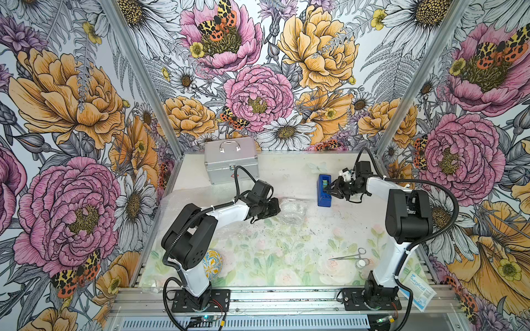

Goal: Wrap bowls in bubble wrap
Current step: Tear off the tape using the Tape Cutter.

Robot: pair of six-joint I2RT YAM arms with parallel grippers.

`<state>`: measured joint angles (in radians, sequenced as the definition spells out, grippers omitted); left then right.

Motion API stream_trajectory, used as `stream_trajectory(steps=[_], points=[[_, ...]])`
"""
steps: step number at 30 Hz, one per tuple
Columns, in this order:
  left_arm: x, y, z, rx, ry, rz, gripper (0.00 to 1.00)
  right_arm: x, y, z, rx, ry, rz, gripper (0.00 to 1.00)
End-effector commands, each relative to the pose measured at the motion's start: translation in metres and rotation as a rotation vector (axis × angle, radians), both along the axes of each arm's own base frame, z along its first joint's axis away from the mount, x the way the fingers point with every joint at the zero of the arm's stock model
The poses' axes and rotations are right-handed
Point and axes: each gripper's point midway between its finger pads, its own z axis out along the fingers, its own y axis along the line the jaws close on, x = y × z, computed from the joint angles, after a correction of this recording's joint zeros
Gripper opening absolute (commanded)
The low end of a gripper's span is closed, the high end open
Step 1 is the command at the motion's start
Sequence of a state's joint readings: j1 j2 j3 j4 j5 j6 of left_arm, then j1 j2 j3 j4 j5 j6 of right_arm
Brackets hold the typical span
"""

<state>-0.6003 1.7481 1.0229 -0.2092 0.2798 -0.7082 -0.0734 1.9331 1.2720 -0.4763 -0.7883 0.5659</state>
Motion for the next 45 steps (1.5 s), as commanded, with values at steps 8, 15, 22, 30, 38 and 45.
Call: stream_trajectory(steps=[8, 15, 22, 30, 38, 45], points=[[0.003, 0.000, 0.015, -0.004, -0.036, -0.003, 0.00, -0.003, -0.004, -0.025, -0.013, 0.050, -0.009, 0.23], [0.001, 0.000, 0.013, 0.001, -0.032, -0.005, 0.00, -0.002, -0.002, -0.023, 0.001, 0.041, -0.006, 0.16], [0.000, 0.001, 0.010, 0.005, -0.028, -0.004, 0.00, 0.000, 0.003, -0.011, 0.041, 0.007, -0.003, 0.08], [-0.001, 0.003, 0.006, 0.012, -0.023, 0.001, 0.00, 0.005, 0.009, 0.019, 0.098, -0.058, -0.011, 0.00], [-0.002, 0.004, 0.001, 0.011, -0.014, 0.010, 0.00, 0.009, 0.015, 0.057, 0.122, -0.126, -0.015, 0.00], [-0.003, 0.004, -0.001, 0.015, -0.008, 0.011, 0.00, -0.003, 0.017, 0.063, 0.112, -0.131, -0.023, 0.00]])
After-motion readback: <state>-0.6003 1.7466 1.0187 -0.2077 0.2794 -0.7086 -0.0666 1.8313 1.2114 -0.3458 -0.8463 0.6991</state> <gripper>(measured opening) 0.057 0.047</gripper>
